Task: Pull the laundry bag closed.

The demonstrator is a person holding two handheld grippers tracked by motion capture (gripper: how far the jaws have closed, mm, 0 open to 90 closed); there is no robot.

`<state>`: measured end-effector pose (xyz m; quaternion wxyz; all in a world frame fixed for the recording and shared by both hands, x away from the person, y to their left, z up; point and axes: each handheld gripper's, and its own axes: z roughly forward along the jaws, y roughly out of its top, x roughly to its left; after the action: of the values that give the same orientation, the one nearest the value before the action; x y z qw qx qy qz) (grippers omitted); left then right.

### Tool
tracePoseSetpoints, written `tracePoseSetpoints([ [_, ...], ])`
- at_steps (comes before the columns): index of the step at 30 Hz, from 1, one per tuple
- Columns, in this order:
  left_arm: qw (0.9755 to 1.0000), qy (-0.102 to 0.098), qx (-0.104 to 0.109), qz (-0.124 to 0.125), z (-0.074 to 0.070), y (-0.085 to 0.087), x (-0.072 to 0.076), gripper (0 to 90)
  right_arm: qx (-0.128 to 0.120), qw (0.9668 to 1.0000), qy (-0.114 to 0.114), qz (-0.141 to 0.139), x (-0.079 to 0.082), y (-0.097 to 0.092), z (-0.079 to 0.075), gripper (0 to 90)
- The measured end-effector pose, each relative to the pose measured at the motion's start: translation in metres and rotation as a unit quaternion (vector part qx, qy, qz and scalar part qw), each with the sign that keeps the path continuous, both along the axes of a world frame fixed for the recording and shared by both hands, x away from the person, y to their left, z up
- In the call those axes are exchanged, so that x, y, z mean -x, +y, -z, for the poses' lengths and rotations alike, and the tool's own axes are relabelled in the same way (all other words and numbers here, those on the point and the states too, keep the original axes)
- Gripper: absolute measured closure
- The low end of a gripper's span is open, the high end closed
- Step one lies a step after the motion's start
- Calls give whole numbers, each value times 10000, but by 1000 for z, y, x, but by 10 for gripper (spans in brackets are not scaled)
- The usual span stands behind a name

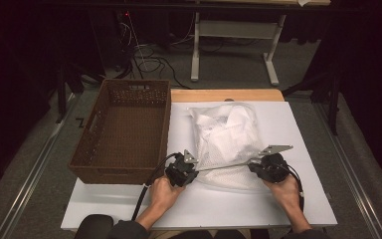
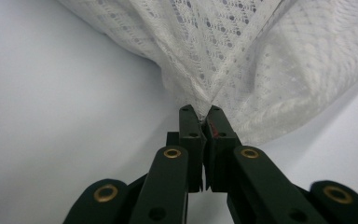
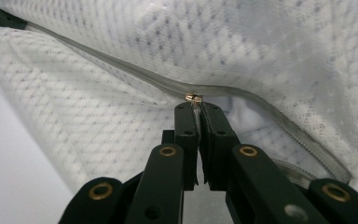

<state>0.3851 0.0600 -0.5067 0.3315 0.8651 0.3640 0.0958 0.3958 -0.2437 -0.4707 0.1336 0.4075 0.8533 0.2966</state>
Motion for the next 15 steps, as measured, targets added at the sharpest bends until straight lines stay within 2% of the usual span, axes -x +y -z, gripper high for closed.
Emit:
tracePoseSetpoints([
  [15, 9999, 53, 15, -101, 1, 1, 0, 869, -10, 9999, -7, 135, 1, -9, -2, 872],
])
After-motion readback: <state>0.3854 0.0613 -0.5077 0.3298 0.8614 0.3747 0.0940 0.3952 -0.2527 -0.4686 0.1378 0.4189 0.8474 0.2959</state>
